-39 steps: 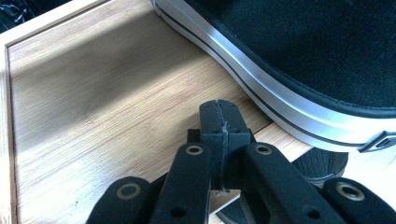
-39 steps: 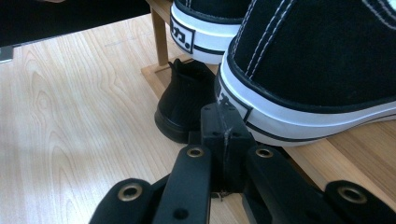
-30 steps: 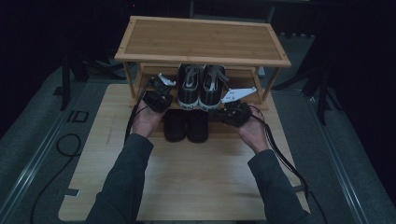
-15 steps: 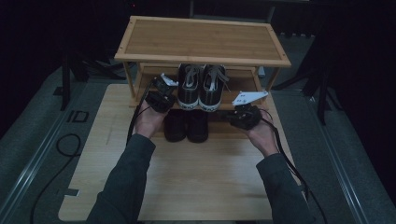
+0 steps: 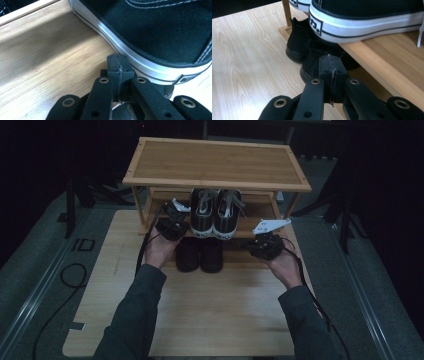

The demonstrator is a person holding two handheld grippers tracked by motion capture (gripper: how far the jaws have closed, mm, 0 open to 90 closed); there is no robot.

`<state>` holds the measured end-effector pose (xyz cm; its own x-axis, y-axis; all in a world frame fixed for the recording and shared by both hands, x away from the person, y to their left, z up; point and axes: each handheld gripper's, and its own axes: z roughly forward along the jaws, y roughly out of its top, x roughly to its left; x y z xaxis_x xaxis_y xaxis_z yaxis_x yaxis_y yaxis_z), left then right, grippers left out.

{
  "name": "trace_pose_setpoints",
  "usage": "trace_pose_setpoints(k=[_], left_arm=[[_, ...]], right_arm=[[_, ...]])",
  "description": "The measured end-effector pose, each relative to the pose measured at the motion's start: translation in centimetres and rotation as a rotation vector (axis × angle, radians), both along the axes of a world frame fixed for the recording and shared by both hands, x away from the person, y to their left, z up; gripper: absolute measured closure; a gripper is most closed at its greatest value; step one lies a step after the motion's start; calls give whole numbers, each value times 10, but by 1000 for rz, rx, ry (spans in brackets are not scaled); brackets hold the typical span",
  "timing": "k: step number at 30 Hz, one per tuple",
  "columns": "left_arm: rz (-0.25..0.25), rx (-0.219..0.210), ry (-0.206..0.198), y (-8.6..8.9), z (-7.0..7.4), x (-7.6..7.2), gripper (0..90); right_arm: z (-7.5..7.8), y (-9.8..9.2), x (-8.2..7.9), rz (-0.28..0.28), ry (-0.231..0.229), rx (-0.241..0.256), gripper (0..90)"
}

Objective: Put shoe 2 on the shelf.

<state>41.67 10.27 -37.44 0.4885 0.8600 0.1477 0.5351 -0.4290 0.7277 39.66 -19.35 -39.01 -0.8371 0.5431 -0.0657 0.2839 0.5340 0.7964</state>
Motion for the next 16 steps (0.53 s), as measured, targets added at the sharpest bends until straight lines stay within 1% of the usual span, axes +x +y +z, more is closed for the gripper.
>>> trace_pose_setpoints(k=[9, 12, 14, 16], left_arm=[[14, 4, 5, 8, 0, 1, 900], [20, -6, -3, 9, -1, -1, 900], [13, 7, -3, 10, 0, -3, 900], [13, 5, -4, 11, 1, -3, 900]], right_arm=[[-8, -6, 1, -4, 19, -3, 888], [-10, -6, 1, -5, 26, -6, 888], [-11, -6, 1, 1, 28, -15, 889], [-11, -6, 1, 2, 27, -15, 888]])
